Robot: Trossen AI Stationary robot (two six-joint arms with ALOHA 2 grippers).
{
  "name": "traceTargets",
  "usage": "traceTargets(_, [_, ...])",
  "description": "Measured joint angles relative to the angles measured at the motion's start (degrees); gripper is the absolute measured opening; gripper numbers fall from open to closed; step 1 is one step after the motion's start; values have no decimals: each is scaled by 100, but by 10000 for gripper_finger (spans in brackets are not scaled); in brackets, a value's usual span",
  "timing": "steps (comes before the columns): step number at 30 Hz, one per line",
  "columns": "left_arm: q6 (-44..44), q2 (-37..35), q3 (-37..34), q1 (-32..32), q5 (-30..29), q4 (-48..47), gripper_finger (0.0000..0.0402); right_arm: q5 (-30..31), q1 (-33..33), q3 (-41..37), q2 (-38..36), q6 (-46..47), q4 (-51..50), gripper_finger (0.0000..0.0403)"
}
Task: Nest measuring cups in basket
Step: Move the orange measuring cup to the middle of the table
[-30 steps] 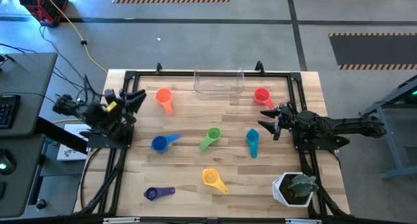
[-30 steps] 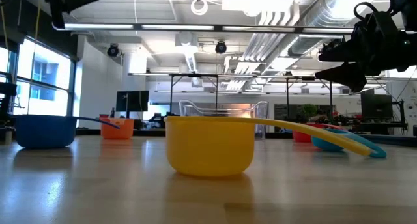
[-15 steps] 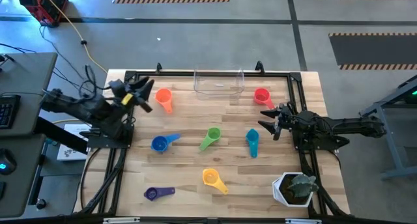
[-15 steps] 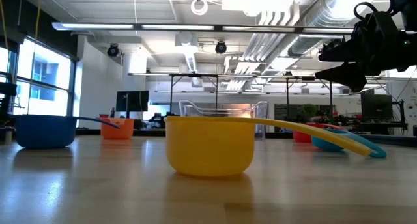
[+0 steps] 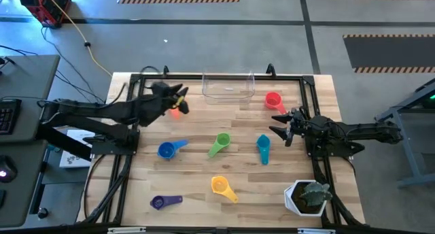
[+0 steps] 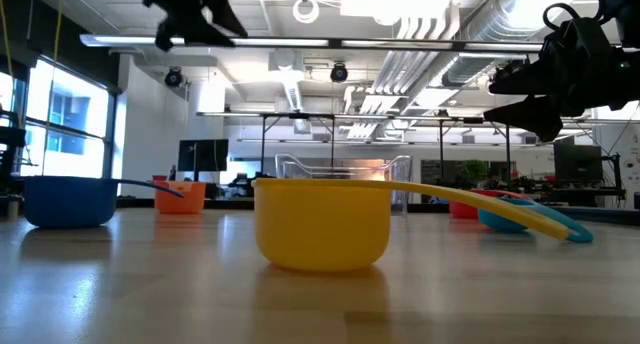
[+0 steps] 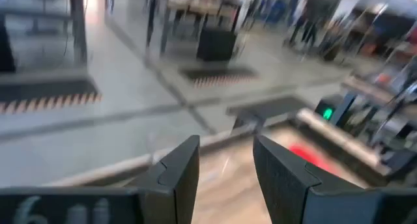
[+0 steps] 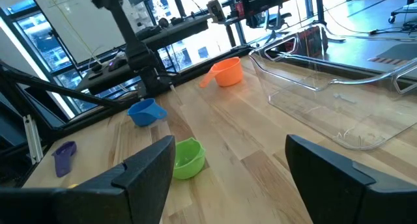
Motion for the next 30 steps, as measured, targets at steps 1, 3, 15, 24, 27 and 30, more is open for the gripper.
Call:
traceTargets(1, [-189,110,0,162,169,-173,133,0,0,-1,0,0,0,282])
traceTargets(3, [-568,288,0,476,529,-523,133,-1,0,-1,0,-2,1,282])
traceTargets(15, [-1197,612,0,2319,2171,-1760,133,-1,0,-1,0,-1,2,282])
traceTargets(24, [-1121,609,0,3309,3068,-2503,133,0,0,-1,0,-2,1,282])
traceTargets(27, [-1016,609,0,3514,3169,-2715,133,0,0,-2,0,-1,0,282])
traceTargets(30, [-1022,609,0,3707,3206,-2950,133,-2,0,0,0,0,0,282])
